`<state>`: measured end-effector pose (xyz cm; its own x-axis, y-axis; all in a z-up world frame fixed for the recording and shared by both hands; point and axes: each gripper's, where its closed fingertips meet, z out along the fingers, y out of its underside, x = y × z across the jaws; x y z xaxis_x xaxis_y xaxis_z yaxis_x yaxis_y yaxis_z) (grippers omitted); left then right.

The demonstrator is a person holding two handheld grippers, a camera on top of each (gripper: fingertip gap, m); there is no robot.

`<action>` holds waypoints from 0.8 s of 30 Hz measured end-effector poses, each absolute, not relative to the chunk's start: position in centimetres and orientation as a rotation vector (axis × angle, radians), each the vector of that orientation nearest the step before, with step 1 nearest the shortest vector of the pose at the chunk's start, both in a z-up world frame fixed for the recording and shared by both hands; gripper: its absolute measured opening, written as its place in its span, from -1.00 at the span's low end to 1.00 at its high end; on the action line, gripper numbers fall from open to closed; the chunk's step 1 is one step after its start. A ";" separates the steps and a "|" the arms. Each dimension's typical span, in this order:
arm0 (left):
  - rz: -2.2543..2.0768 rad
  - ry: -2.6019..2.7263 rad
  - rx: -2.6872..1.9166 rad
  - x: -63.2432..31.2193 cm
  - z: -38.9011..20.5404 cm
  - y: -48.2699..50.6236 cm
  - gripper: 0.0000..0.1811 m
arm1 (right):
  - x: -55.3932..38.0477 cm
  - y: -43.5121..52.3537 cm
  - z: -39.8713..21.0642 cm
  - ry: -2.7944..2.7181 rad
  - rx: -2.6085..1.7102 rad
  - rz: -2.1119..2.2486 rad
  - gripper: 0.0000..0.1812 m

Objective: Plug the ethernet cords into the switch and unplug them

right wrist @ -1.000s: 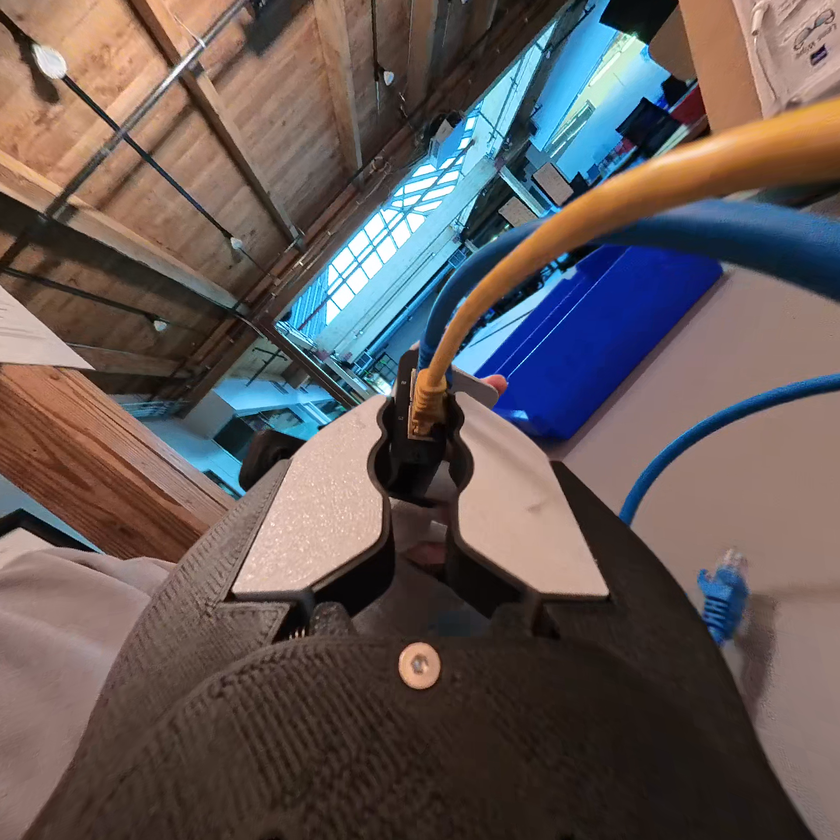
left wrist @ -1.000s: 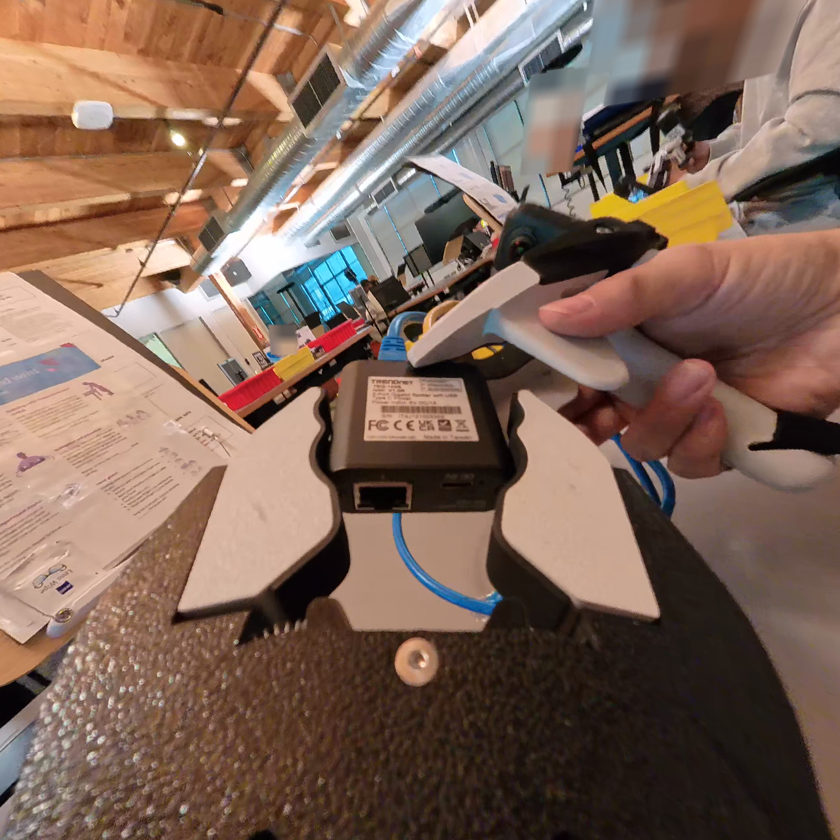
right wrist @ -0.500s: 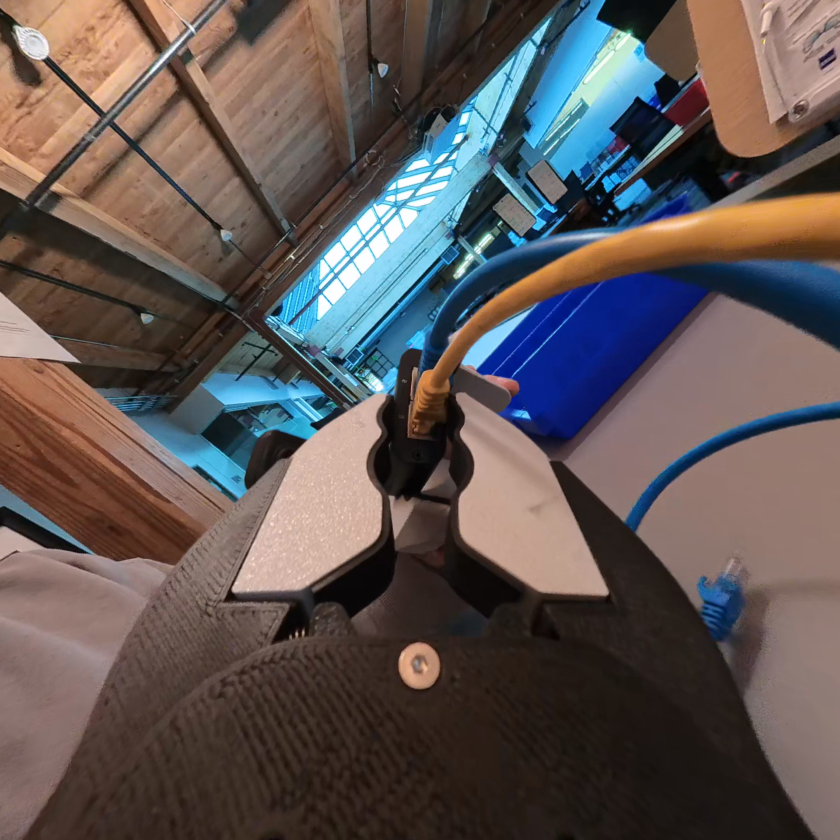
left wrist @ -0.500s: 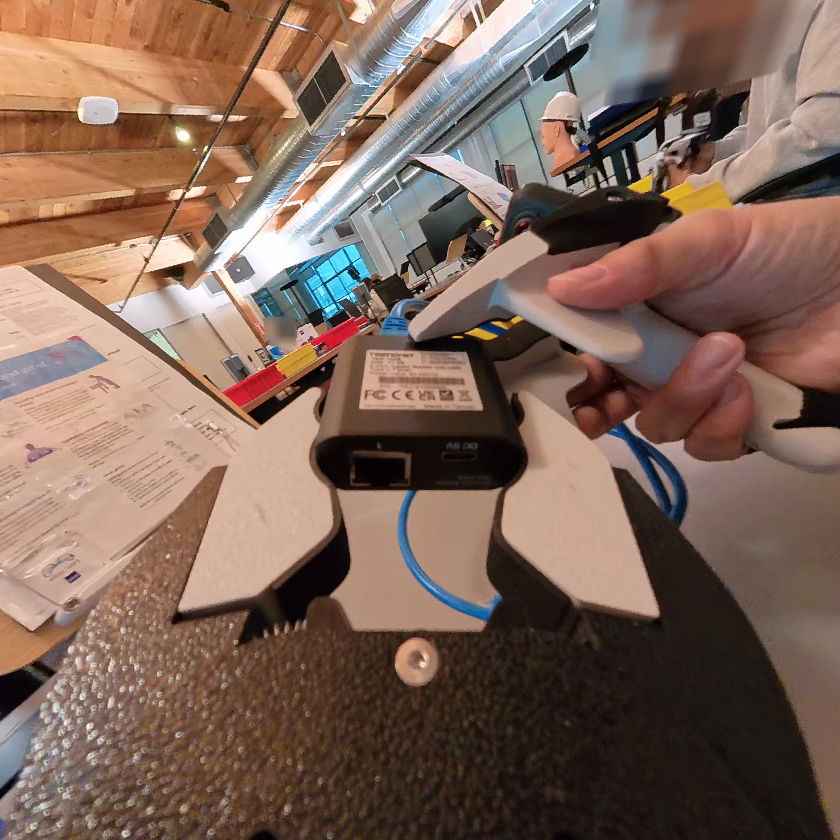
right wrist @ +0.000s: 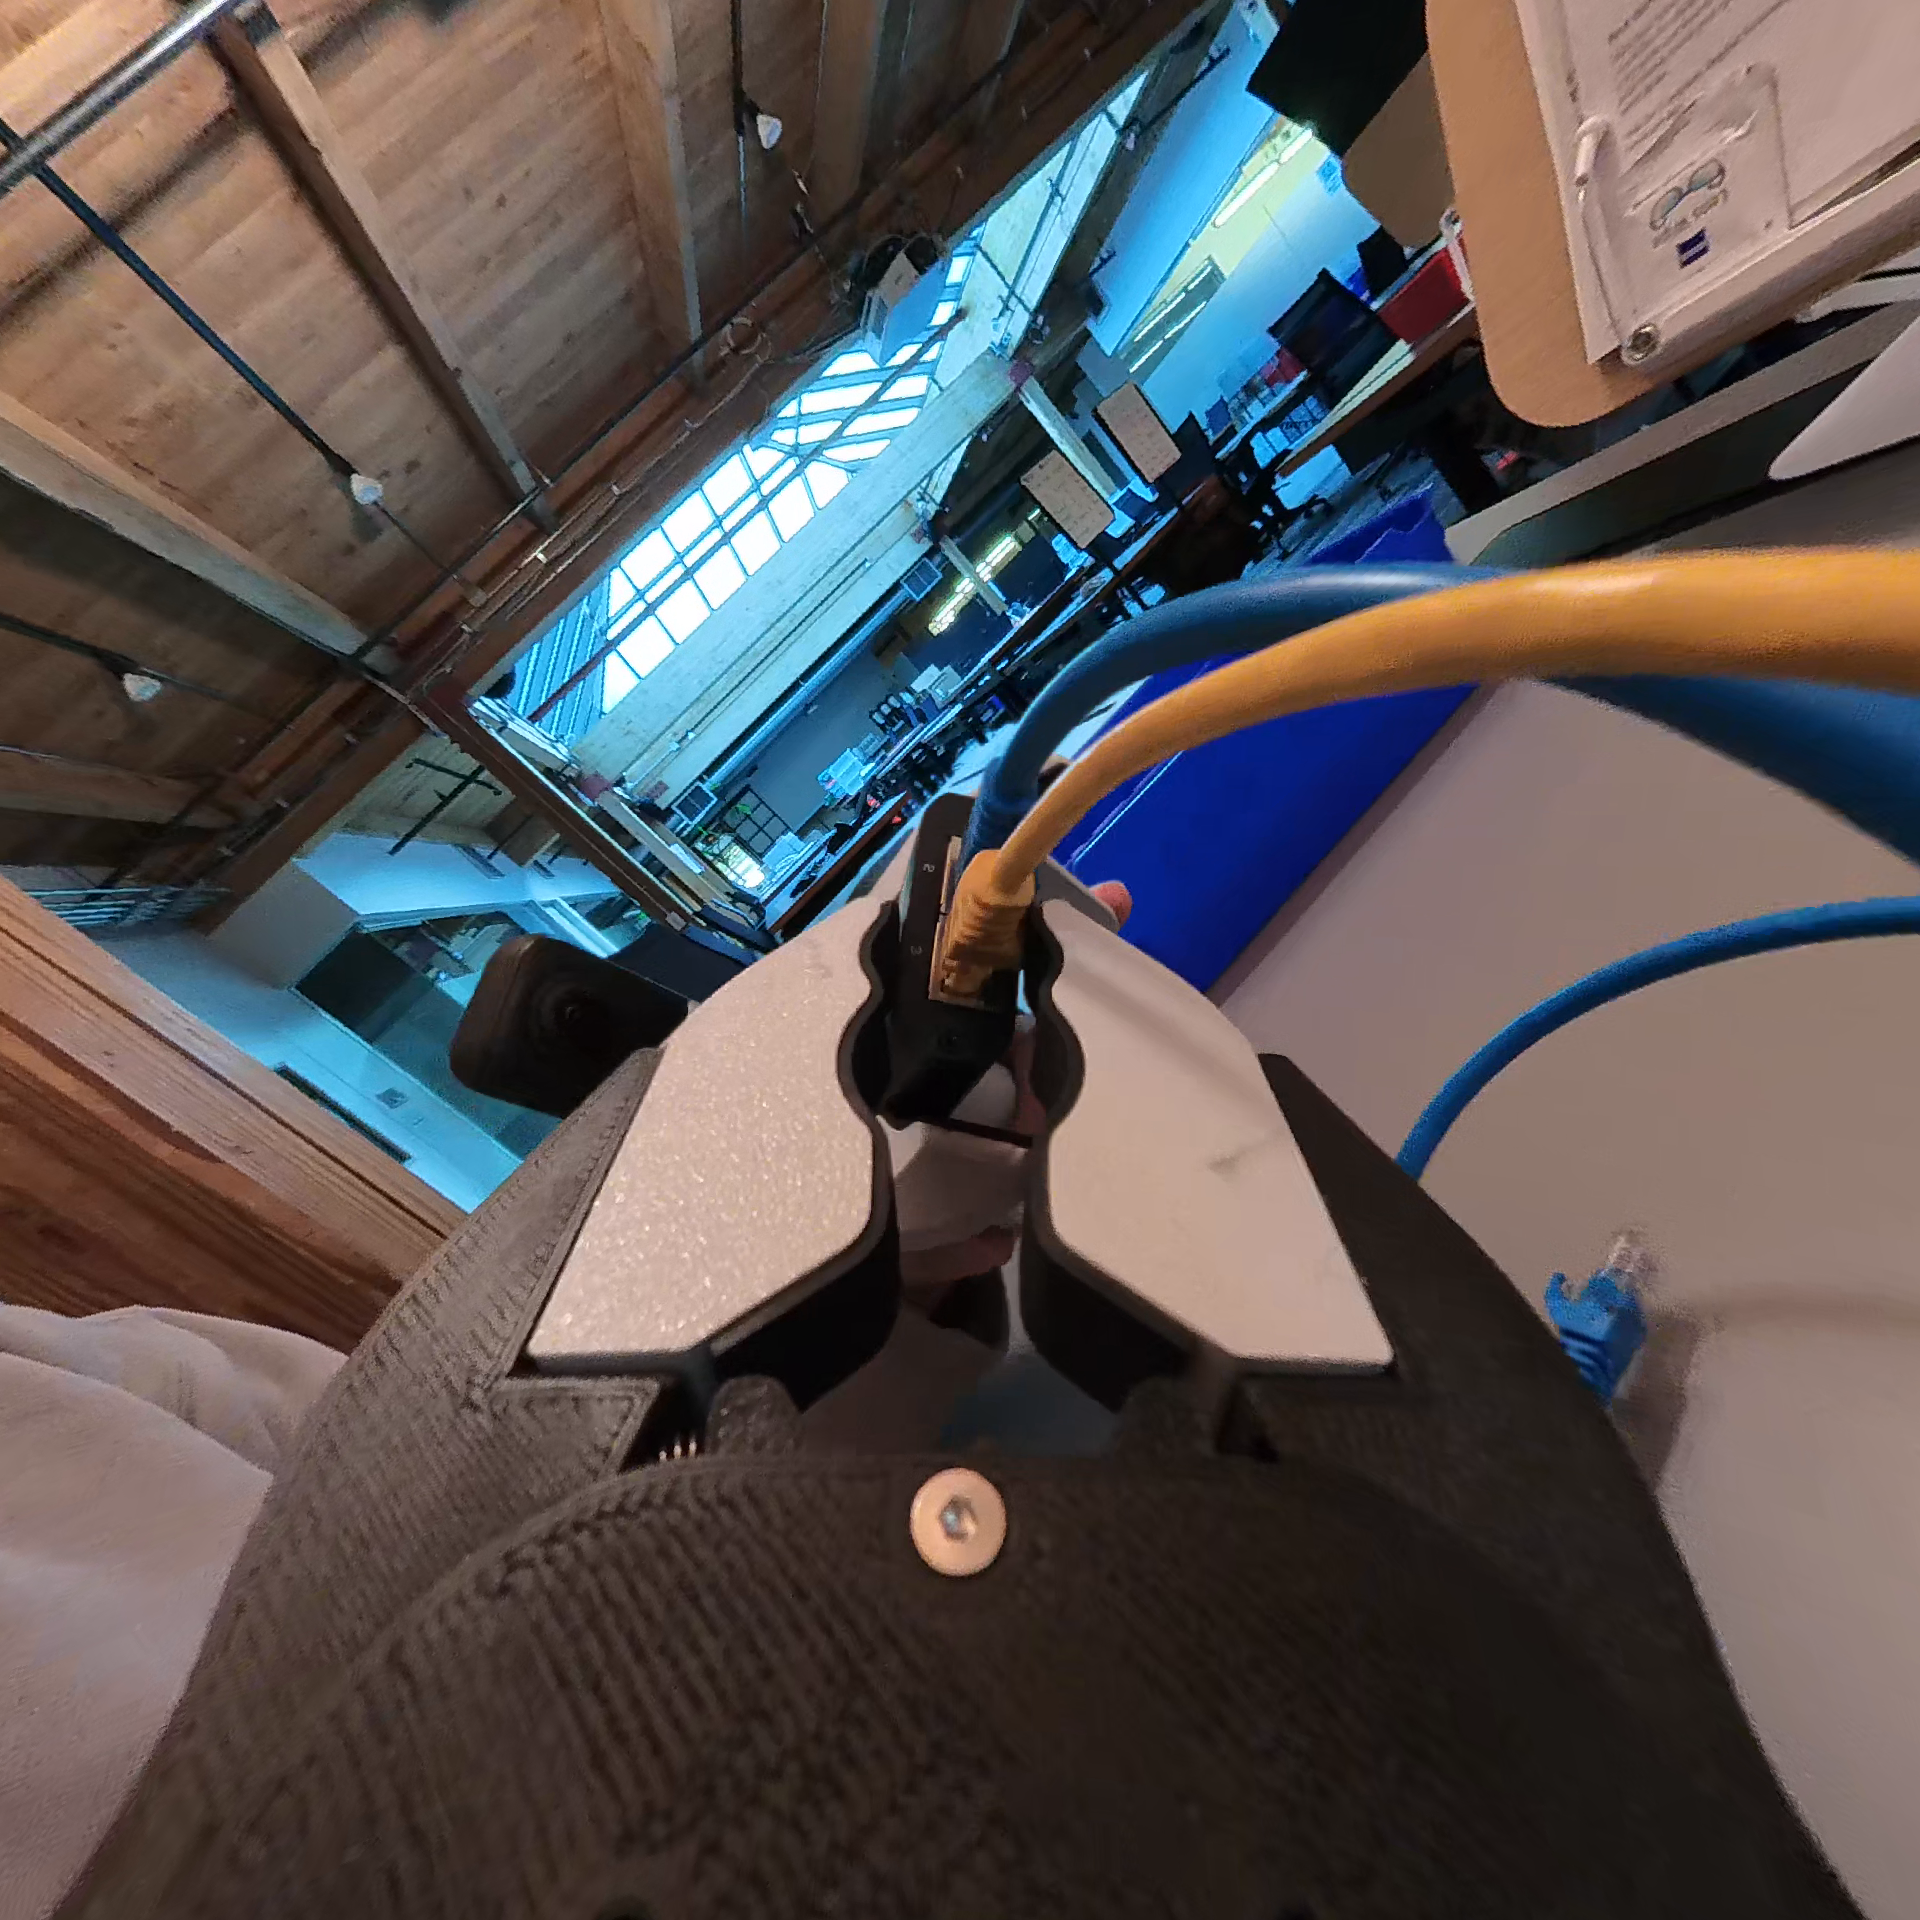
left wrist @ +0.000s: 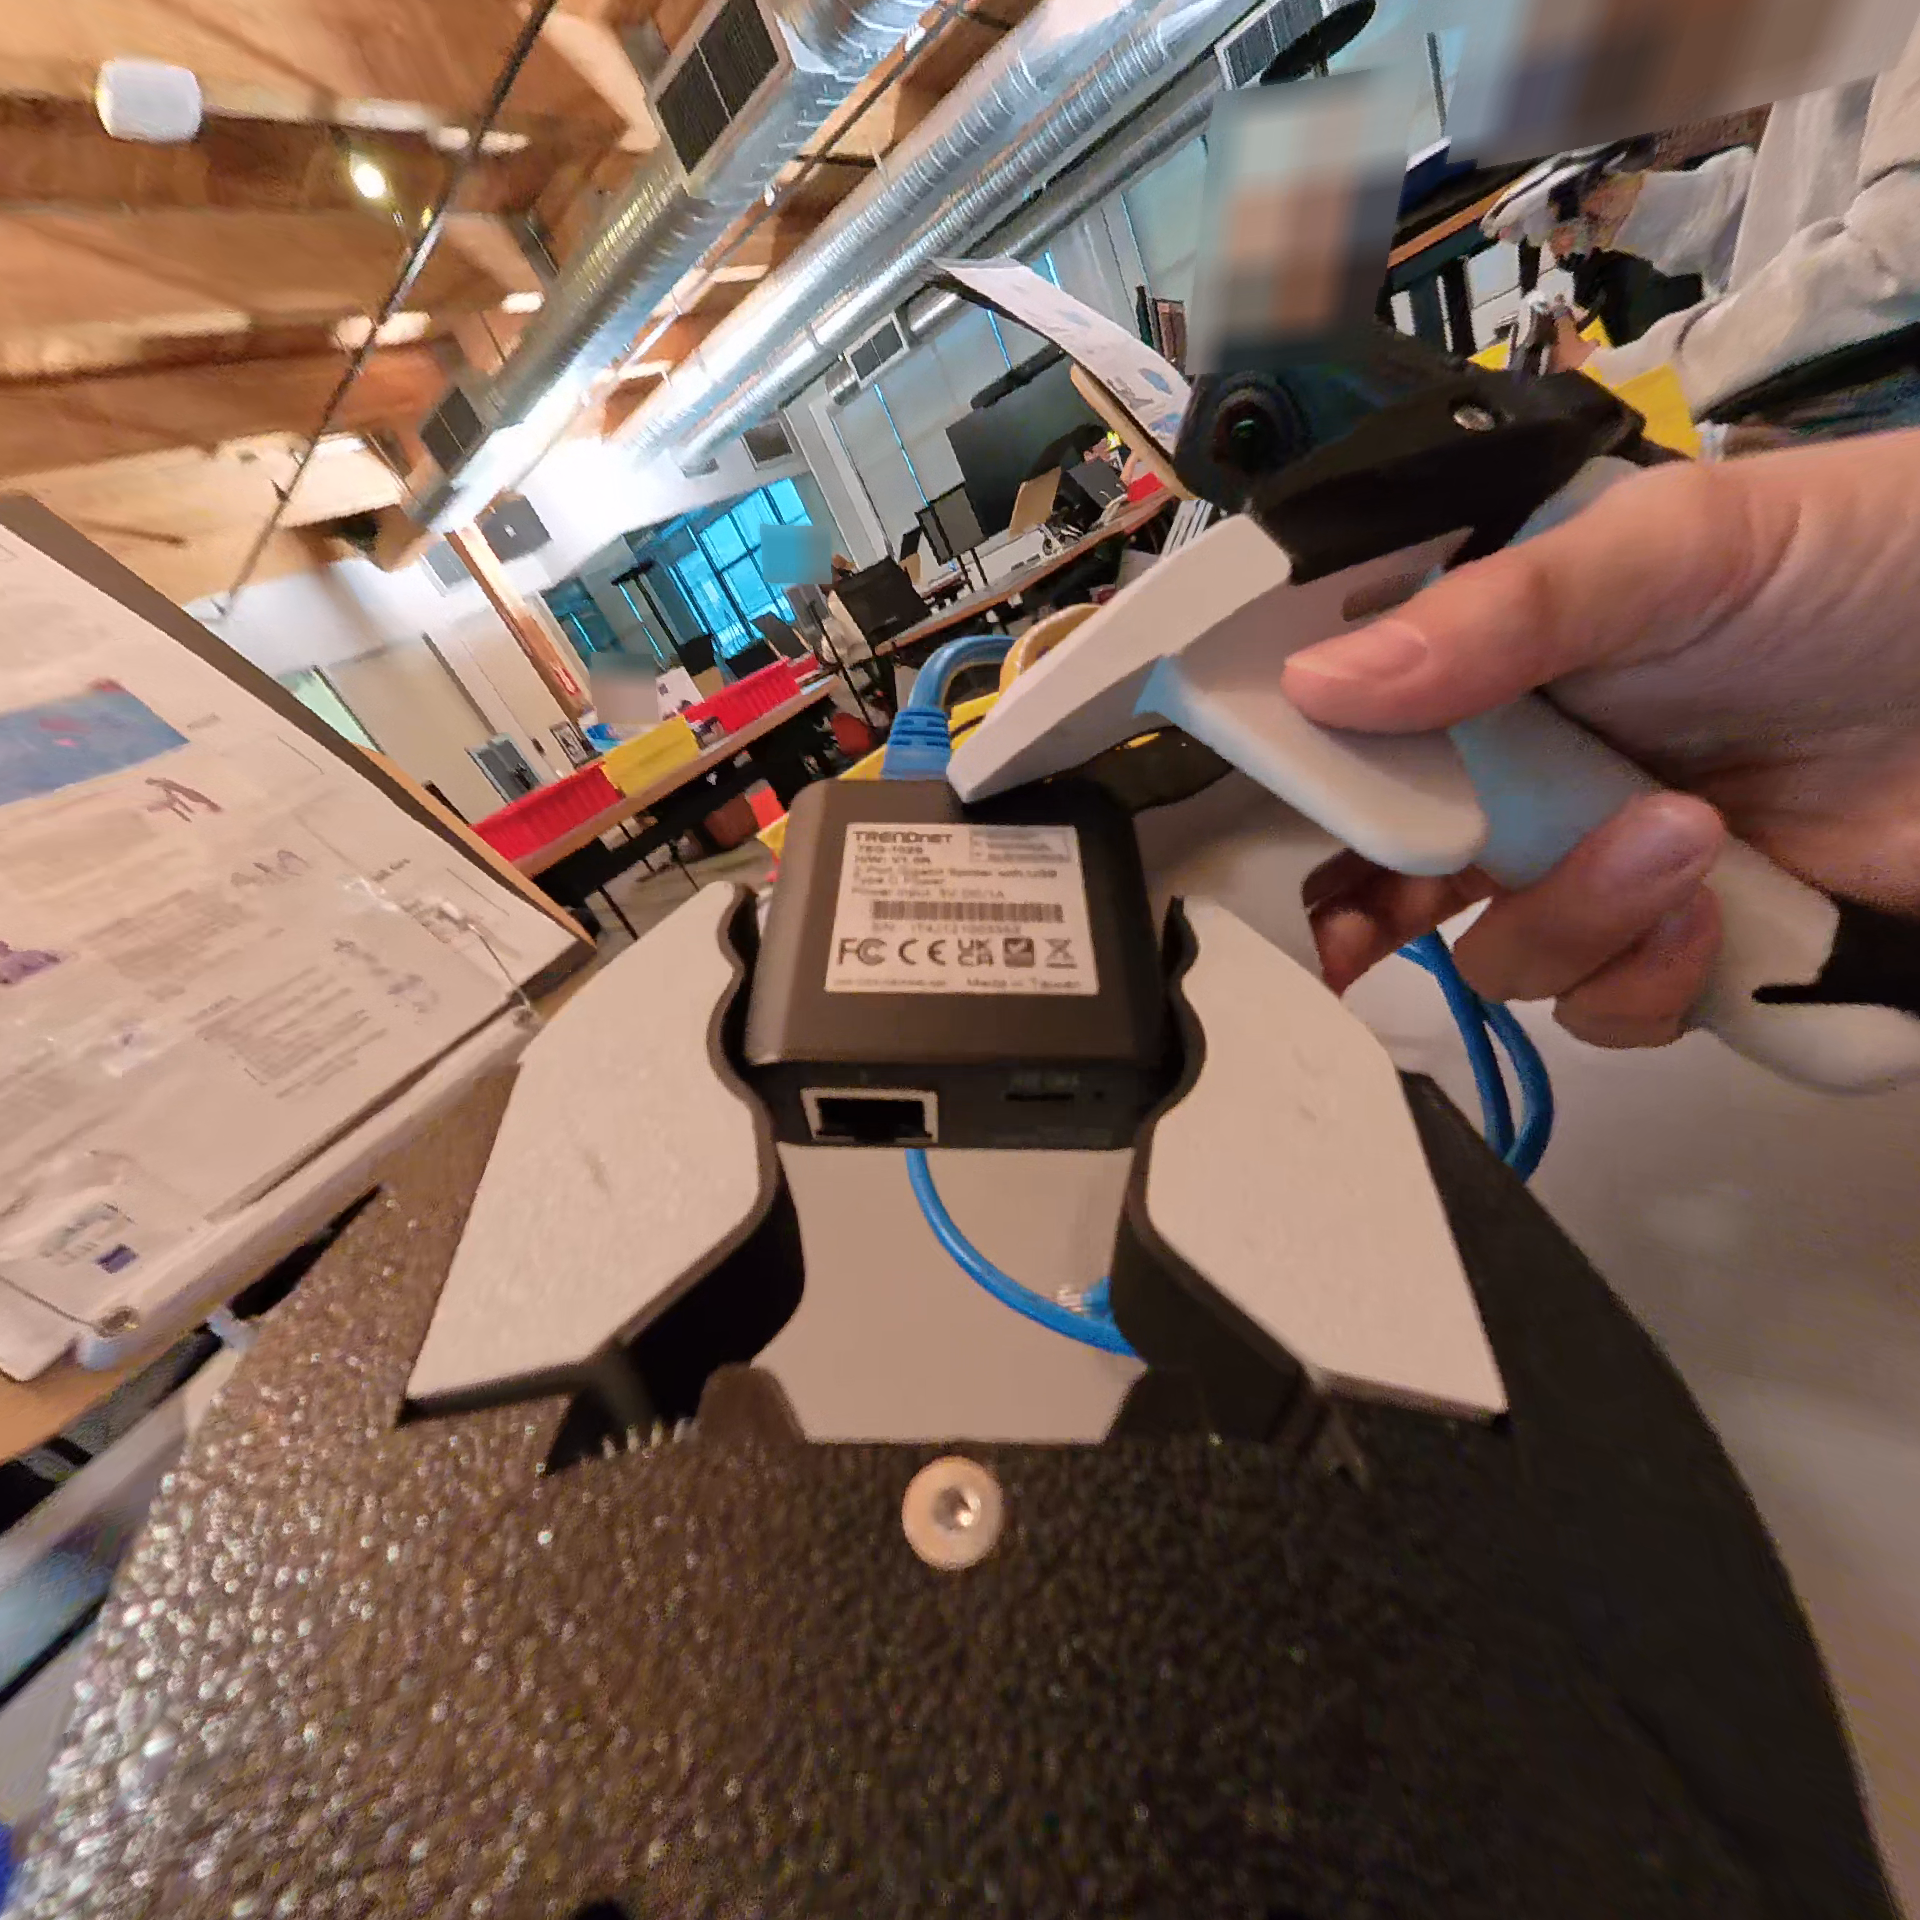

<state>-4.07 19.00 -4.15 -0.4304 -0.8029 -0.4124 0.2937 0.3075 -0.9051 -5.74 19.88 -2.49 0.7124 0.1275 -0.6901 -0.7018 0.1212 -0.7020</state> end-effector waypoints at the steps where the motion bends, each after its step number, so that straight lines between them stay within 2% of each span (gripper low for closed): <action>1: -1.357 1.553 -0.510 -4.0 -4.2 19.0 -0.20 | -5.6 19.9 -2.5 0.537 -1.324 0.637 -0.74; 9: -1.541 1.506 -0.663 -3.6 -4.1 20.3 -0.19 | -4.3 19.4 -2.6 0.596 -1.306 0.596 -0.57; 17: -1.475 1.500 -0.643 -3.6 -4.0 21.2 -0.19 | -4.9 20.0 -2.9 0.589 -1.277 0.692 -0.77; 24: -1.407 1.527 -0.583 -3.6 -4.4 20.1 -0.19 | -4.6 19.9 -3.2 0.622 -1.229 0.733 -0.84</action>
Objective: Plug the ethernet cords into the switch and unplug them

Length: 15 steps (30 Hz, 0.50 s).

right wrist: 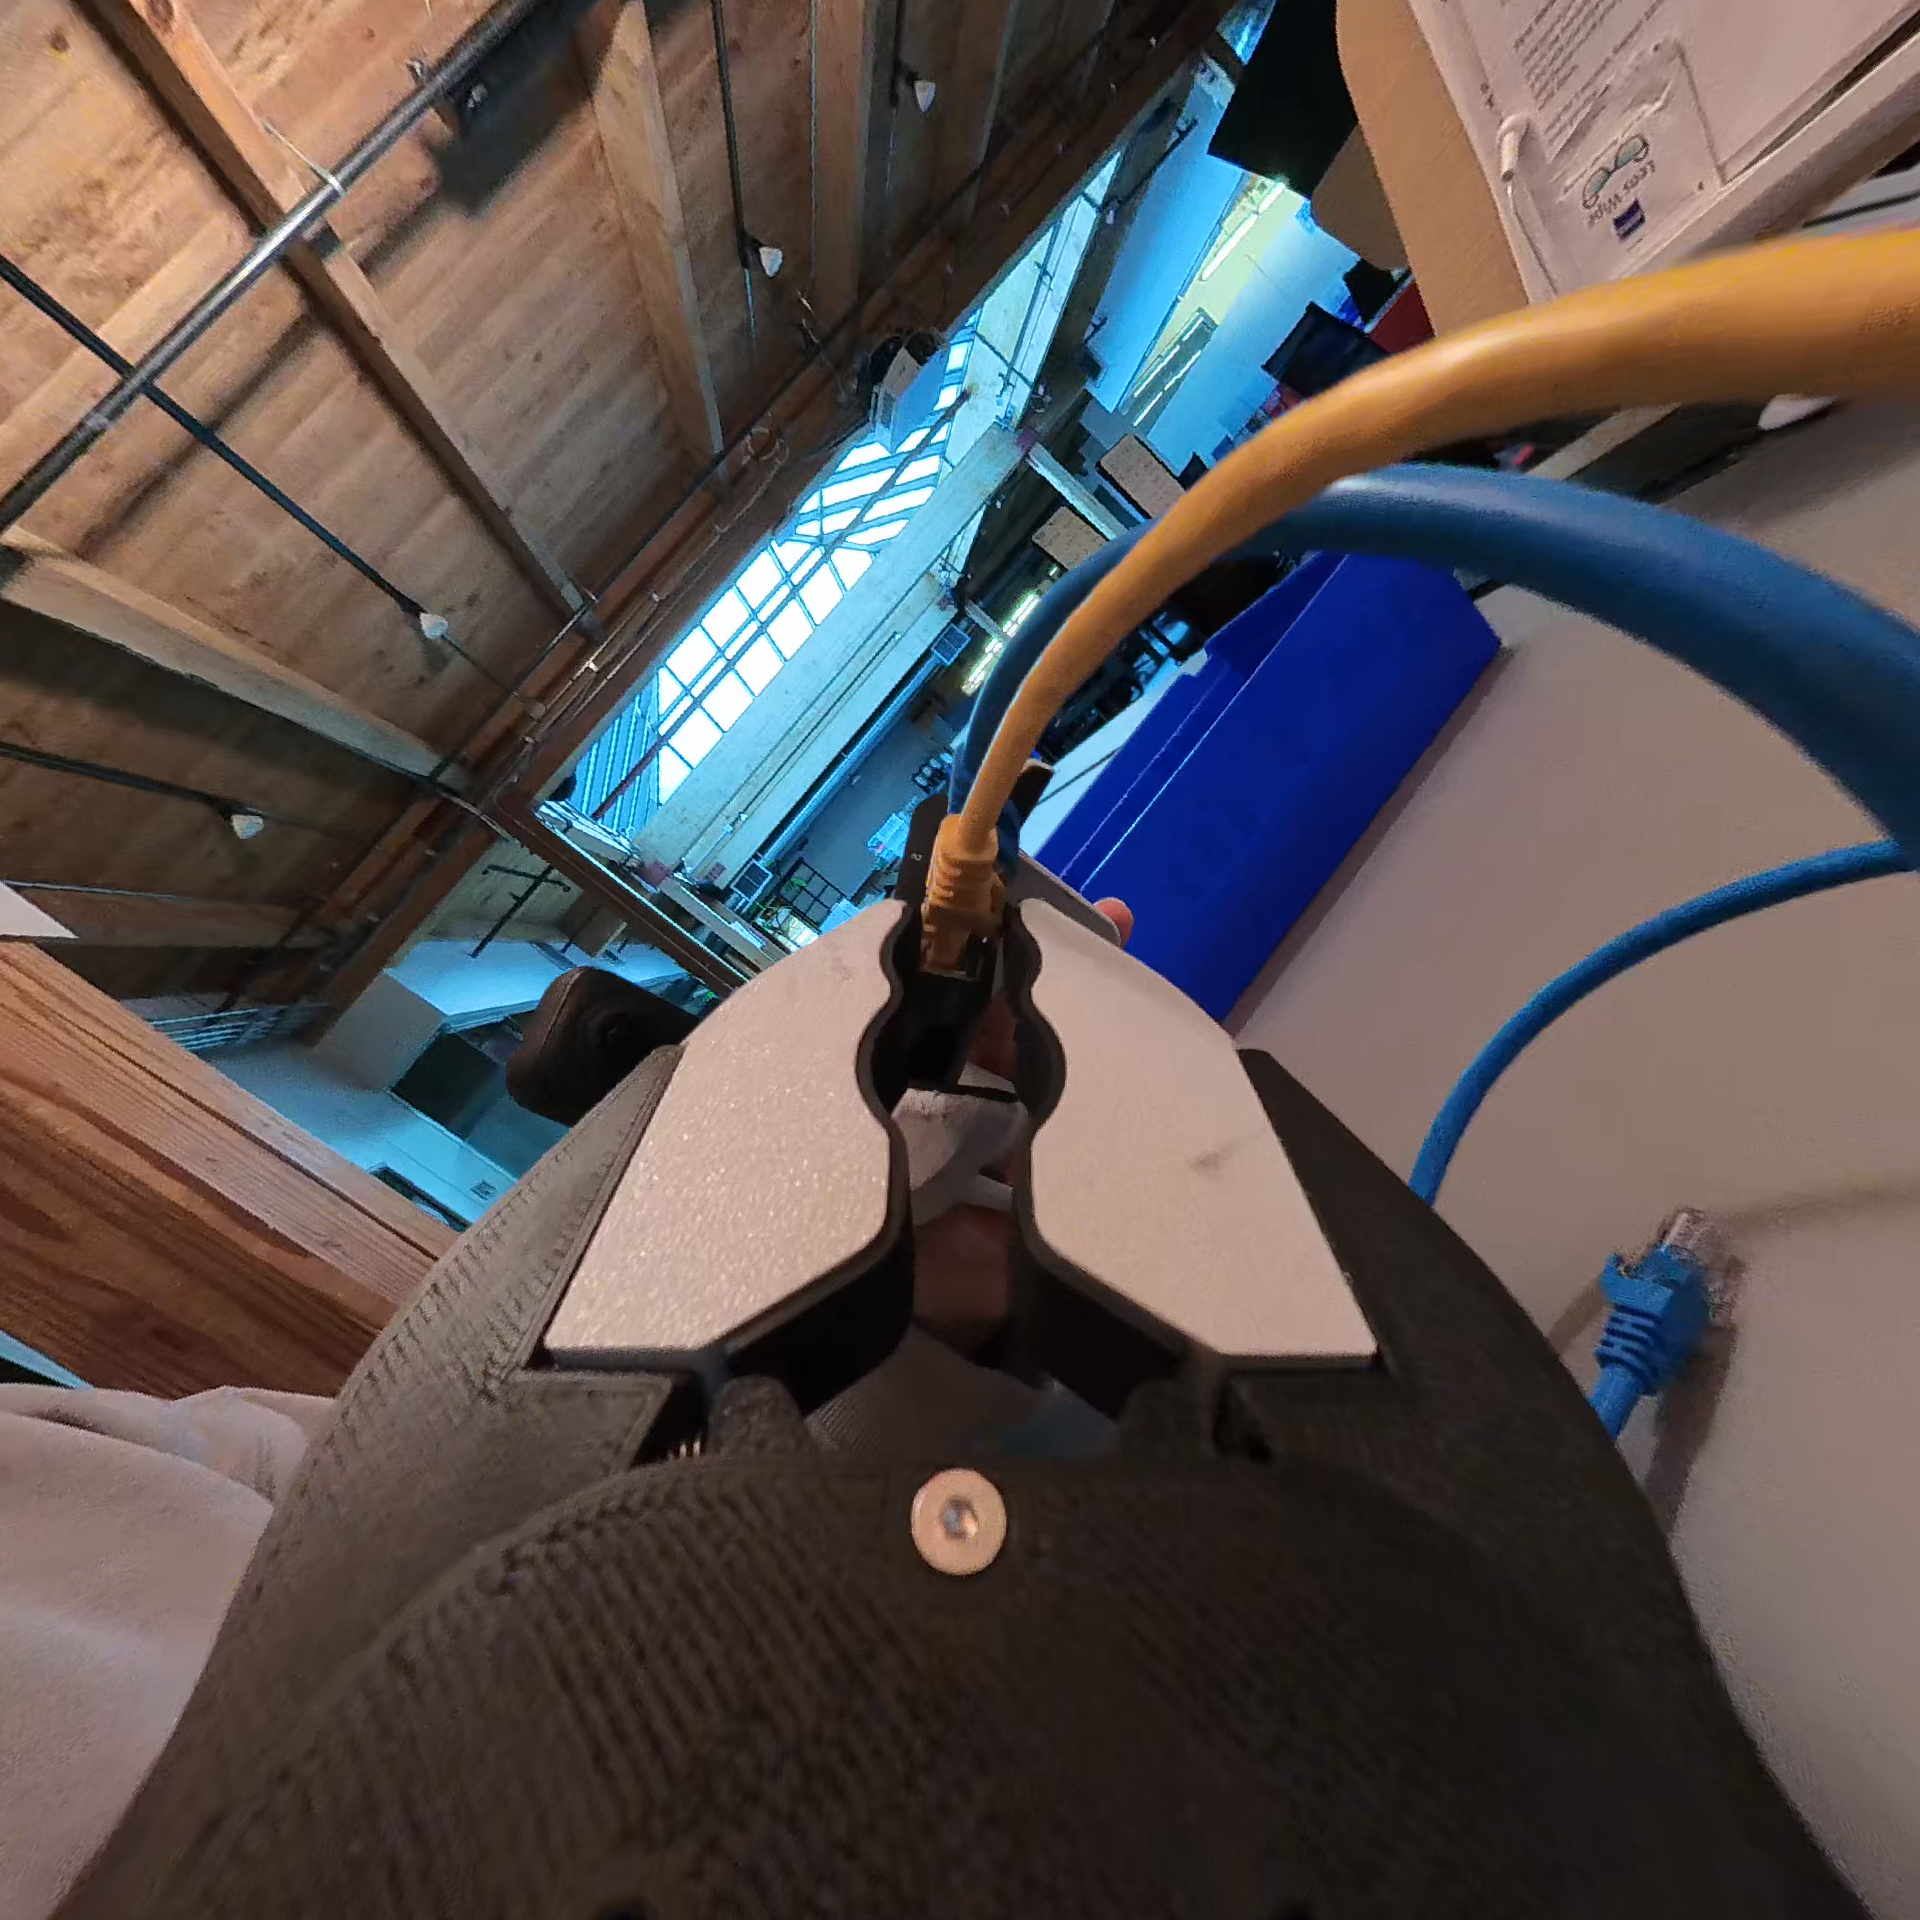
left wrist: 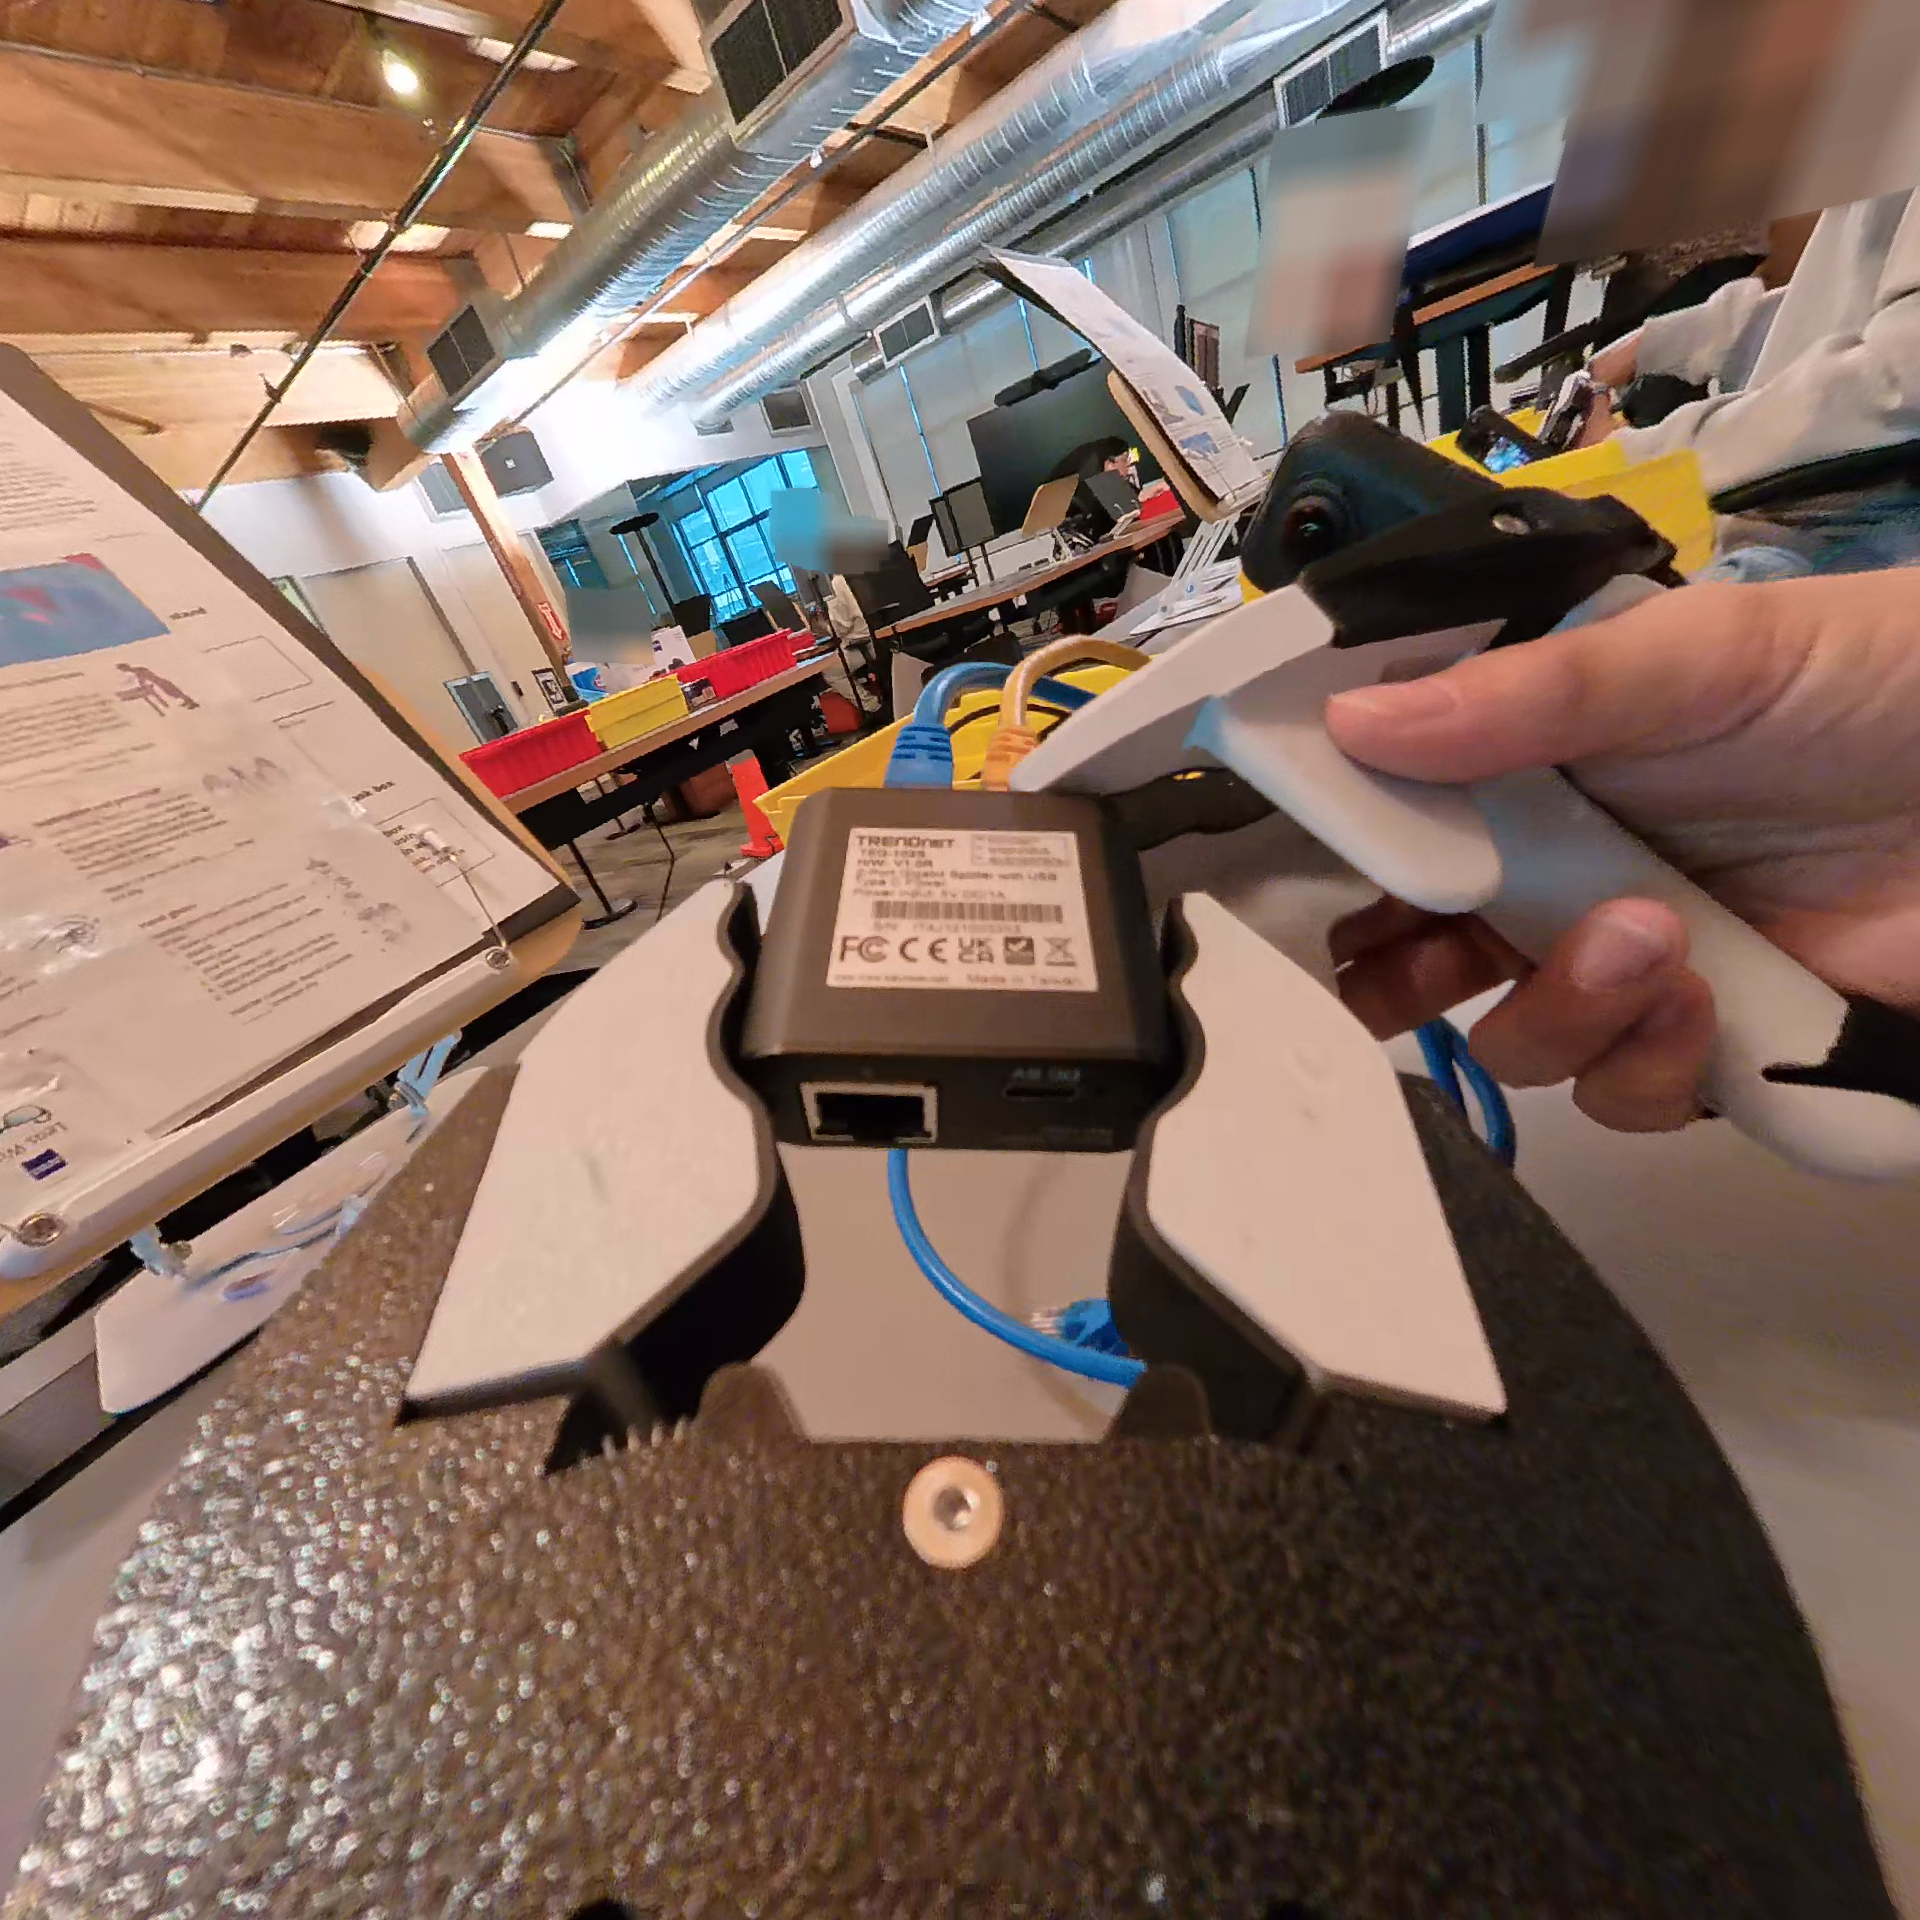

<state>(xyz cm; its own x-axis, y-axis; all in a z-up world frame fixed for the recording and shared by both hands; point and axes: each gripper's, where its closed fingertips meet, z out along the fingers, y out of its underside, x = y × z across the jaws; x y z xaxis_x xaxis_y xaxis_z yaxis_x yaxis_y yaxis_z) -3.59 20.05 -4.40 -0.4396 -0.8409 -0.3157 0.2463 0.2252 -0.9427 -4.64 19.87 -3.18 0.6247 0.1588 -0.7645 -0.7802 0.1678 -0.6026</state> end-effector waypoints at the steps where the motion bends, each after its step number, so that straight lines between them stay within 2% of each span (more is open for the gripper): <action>1: -1.398 1.528 -0.579 -3.6 -4.4 20.0 -0.19 | -4.6 19.9 -3.2 0.628 -1.224 0.743 -0.84; 15: -1.227 1.469 -0.565 -3.1 -4.2 20.4 -0.20 | -4.1 20.1 -3.2 0.775 -0.958 0.927 -0.86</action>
